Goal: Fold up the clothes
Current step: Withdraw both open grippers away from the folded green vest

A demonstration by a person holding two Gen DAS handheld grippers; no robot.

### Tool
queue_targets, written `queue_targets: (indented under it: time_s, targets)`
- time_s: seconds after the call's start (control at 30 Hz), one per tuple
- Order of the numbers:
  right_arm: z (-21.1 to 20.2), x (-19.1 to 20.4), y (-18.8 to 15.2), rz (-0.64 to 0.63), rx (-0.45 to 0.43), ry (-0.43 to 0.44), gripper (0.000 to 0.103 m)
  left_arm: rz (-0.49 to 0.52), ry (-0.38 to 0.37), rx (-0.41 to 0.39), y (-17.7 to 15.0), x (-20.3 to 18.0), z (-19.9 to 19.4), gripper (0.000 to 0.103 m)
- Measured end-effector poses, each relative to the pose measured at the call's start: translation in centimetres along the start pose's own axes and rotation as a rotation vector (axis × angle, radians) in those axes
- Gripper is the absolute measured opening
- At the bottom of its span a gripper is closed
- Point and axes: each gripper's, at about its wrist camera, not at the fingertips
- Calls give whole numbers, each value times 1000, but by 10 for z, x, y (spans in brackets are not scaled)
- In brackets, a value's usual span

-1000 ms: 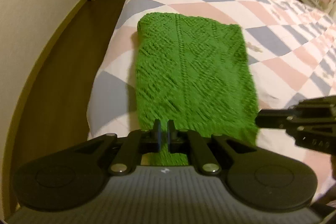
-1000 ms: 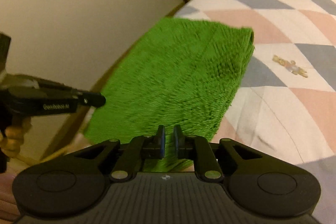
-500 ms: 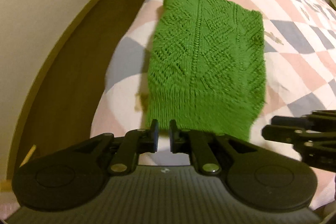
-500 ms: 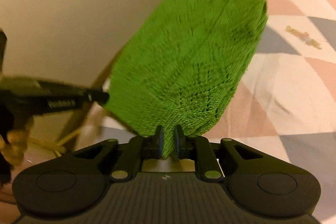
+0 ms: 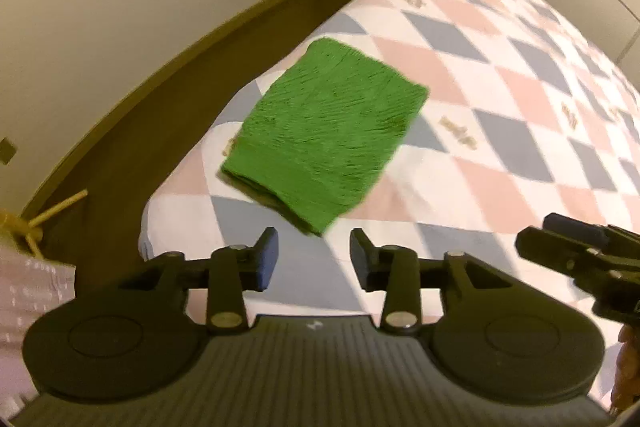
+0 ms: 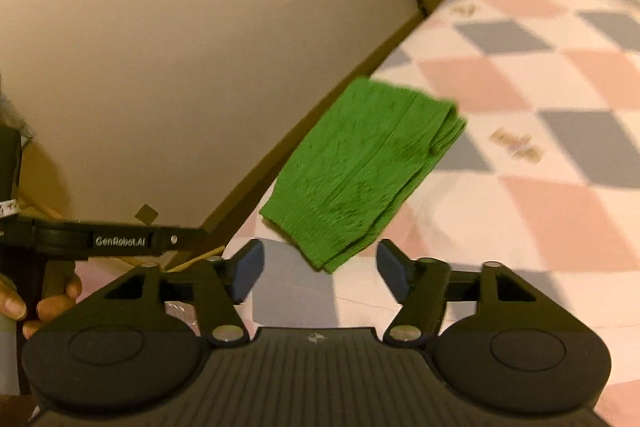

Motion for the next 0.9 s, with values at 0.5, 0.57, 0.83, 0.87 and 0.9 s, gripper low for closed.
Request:
queue_targets:
  time_s: [0.5, 0.57, 0.83, 0.87, 0.9]
  targets:
    - [-148, -33, -25, -74, -123, -18, 101, -67, 30, -81, -71, -67, -108, 64]
    - [-156, -29, -28, -76, -133, -27, 101, -53, 33, -78, -76, -65, -113, 66]
    - [-164, -7, -54, -42, -120, -63, 101, -7, 78, -87, -113, -47, -130, 77]
    - [-164, -3, -59, -42, -117, -62, 101, -6, 84, -86, -116, -46, -133, 77]
    - [-165, 1, -63, -42, -115, -61, 101, -8, 90, -84, -118, -46, -137, 77]
Point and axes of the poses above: each gripper's, at about its wrist camera, not at the fingertips, and z roughly the way its jaws point, x to its left, y to its top, and after that the axes turned 7 degrees about -z, right-handed
